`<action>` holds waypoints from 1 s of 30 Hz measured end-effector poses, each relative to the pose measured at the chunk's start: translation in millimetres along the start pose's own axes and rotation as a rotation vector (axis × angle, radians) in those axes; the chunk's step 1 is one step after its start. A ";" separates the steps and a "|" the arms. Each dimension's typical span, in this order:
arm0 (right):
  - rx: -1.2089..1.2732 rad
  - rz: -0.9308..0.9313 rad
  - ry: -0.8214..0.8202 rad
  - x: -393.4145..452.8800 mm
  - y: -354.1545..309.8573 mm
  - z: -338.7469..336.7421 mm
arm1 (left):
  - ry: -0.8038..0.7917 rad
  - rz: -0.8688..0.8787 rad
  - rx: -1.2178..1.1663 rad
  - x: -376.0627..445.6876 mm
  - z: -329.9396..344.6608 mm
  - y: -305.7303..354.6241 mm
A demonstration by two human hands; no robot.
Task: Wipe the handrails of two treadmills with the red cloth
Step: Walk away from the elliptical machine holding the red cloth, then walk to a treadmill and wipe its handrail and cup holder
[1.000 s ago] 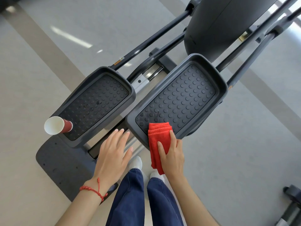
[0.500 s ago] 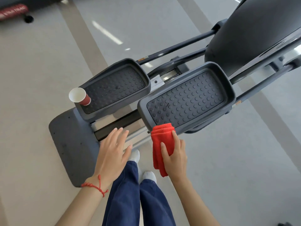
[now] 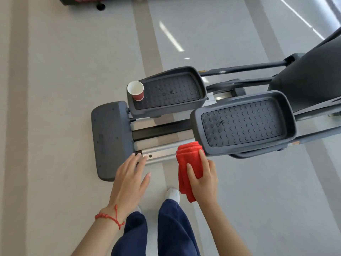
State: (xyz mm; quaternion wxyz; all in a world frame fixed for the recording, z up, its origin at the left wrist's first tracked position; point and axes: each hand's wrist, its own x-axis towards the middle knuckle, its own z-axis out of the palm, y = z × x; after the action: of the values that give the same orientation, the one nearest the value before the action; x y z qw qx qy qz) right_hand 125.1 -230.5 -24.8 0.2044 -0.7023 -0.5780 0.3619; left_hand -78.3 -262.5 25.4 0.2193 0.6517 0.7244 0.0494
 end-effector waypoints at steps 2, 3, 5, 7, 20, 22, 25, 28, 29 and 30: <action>-0.004 -0.030 -0.021 -3.3 -10.8 8.6 | 0.006 -0.032 0.000 -9.0 -4.0 -11.5; -0.009 -0.044 -0.031 -5.5 -16.6 13.2 | 0.006 -0.051 -0.004 -13.8 -6.3 -17.7; -0.016 -0.072 -0.055 -10.2 -29.0 23.2 | 0.016 -0.083 -0.006 -23.3 -11.9 -31.3; -0.017 -0.098 -0.084 -15.5 -42.9 35.5 | 0.033 -0.110 0.001 -34.3 -17.4 -47.7; -0.045 -0.247 -0.179 -107.5 -154.7 163.8 | 0.064 -0.292 -0.089 -133.4 -65.5 -210.5; -0.032 -0.260 -0.194 -127.5 -177.1 191.6 | 0.050 -0.316 -0.088 -155.0 -77.2 -241.9; -0.004 -0.259 -0.211 -154.9 -211.3 233.0 | 0.081 -0.362 -0.086 -187.4 -98.3 -291.8; 0.014 -0.285 -0.265 -178.7 -246.9 271.0 | 0.115 -0.431 -0.085 -216.1 -119.2 -336.8; 0.010 -0.294 -0.287 -185.2 -258.1 282.6 | 0.121 -0.453 -0.087 -223.6 -125.4 -349.6; 0.006 -0.304 -0.306 -190.4 -268.9 293.4 | 0.133 -0.472 -0.090 -230.1 -130.3 -361.3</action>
State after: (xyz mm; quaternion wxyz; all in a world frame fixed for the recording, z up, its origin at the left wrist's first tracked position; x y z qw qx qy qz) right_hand -285.2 -385.0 24.6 0.1685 -0.5434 -0.7005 0.4308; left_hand -448.8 -509.5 71.7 0.2055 0.4492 0.8665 0.0716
